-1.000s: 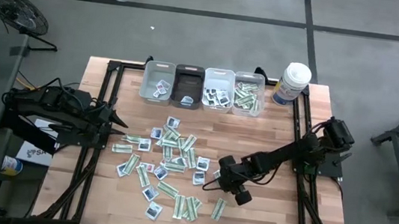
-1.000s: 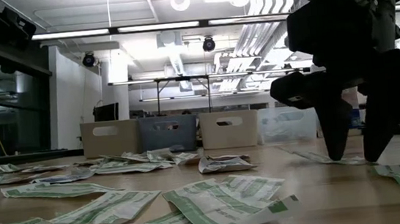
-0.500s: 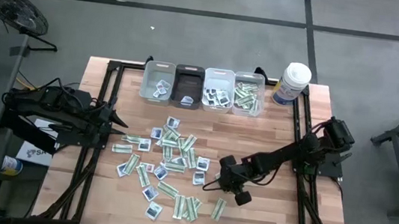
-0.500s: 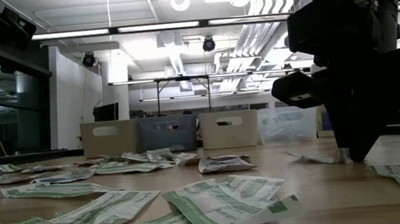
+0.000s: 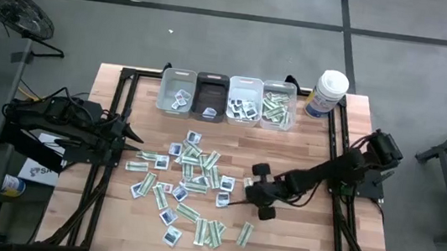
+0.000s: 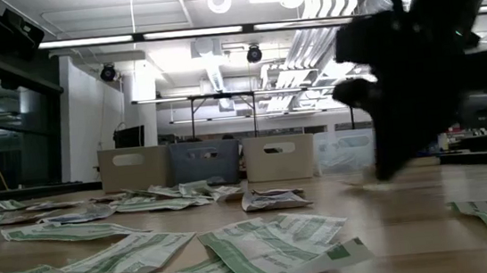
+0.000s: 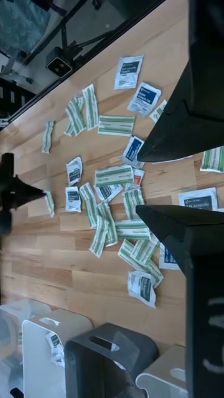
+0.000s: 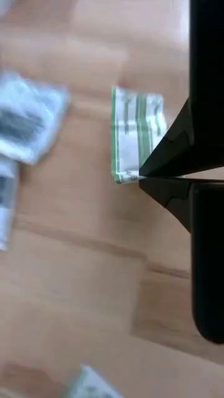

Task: Pick & Place First Aid Supplies
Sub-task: Put the green bandage into the transparent bin

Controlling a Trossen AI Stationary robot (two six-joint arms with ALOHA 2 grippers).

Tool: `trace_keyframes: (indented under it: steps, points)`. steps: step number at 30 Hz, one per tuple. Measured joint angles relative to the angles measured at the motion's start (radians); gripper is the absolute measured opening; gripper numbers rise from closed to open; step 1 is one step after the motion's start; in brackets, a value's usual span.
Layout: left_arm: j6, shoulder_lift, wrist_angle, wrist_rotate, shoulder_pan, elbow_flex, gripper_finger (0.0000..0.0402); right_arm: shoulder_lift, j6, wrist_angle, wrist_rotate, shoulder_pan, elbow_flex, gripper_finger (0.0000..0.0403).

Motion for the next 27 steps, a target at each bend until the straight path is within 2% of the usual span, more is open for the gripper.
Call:
trace_keyframes:
  steps: [6, 12, 21, 27]
  points:
    - [-0.003, 0.0, 0.0, -0.015, 0.0, 0.0, 0.0119, -0.066, 0.024, -0.044, 0.103, -0.014, 0.003, 0.0001]
    - [-0.003, 0.0, 0.0, -0.024, 0.0, 0.0, 0.0119, -0.136, 0.033, -0.142, 0.152, -0.062, 0.004, 0.0001]
    - [-0.006, 0.0, 0.001, -0.031, 0.0, 0.0, 0.0119, -0.297, 0.026, -0.347, 0.286, -0.188, 0.005, 0.0001]
    - [-0.018, 0.0, 0.001, -0.051, 0.0, 0.0, 0.0119, -0.411, -0.087, -0.394, 0.321, -0.318, 0.005, 0.0]
